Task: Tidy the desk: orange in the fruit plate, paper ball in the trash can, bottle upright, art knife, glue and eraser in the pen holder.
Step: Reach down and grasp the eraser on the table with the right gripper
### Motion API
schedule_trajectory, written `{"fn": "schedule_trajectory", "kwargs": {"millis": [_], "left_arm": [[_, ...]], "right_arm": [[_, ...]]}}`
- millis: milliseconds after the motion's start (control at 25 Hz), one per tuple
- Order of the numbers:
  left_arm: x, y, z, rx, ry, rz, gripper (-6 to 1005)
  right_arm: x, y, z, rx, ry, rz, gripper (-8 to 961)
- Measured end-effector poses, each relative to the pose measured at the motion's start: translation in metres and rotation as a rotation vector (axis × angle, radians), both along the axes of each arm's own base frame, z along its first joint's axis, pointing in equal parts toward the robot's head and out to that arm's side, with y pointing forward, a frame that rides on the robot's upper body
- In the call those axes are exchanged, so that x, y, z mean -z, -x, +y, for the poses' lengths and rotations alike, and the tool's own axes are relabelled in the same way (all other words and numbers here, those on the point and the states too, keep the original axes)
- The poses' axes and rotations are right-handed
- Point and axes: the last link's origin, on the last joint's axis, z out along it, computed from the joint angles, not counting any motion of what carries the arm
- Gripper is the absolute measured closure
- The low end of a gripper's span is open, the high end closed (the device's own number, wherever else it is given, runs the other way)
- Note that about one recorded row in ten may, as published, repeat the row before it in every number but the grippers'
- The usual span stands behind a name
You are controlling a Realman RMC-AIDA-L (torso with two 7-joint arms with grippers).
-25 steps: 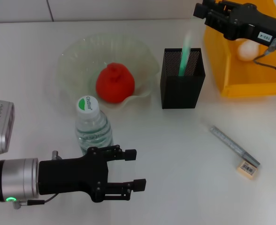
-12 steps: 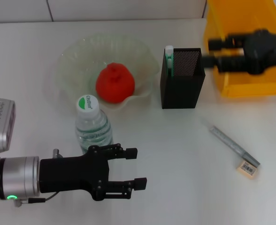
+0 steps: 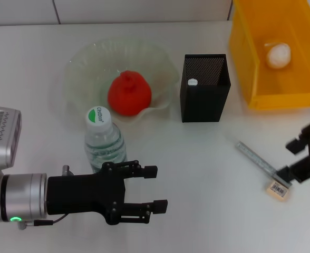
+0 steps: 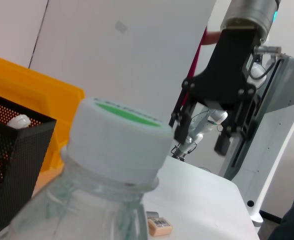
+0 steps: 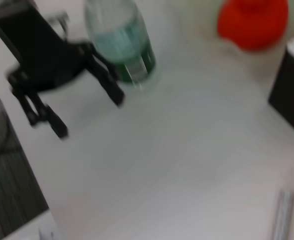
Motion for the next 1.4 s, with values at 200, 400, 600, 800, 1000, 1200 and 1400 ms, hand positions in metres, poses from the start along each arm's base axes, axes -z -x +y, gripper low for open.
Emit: {"fn": "schedule_trajectory", "kwargs": {"millis": [200,400,600,800,1000,1200,1400], "left_arm": [[0.000,0.000,0.000,0.001,0.000,0.000,199],[0.001,0.000,0.000,0.002,0.000,0.007,199],[0.003,0.000,0.000,0.000,0.004,0.009,199],[0.005,0.000,0.000,-0.005,0.009,0.012,199],[0.006,0.000,0.000,-0.007,0.010,0.015,199],[0.006,0.000,0.001,-0.006,0.010,0.015,199],[0.006,0.000,0.000,-0.008,0.011,0.014,199]], "right_arm": [[0.019,-0.017,-0.005,0.113,0.034,-0.074,321],[0.036,-0.036,-0.001,0.191,0.033,-0.067,321],[0.047,-0.050,0.004,0.217,0.035,-0.060,321],[0.050,-0.056,0.012,0.210,-0.008,-0.065,321],[0.054,-0.062,0.017,0.212,-0.025,-0.086,321],[0.058,-0.065,0.019,0.208,-0.020,-0.081,321],[0.061,-0.065,0.021,0.208,-0.013,-0.080,321]]}}
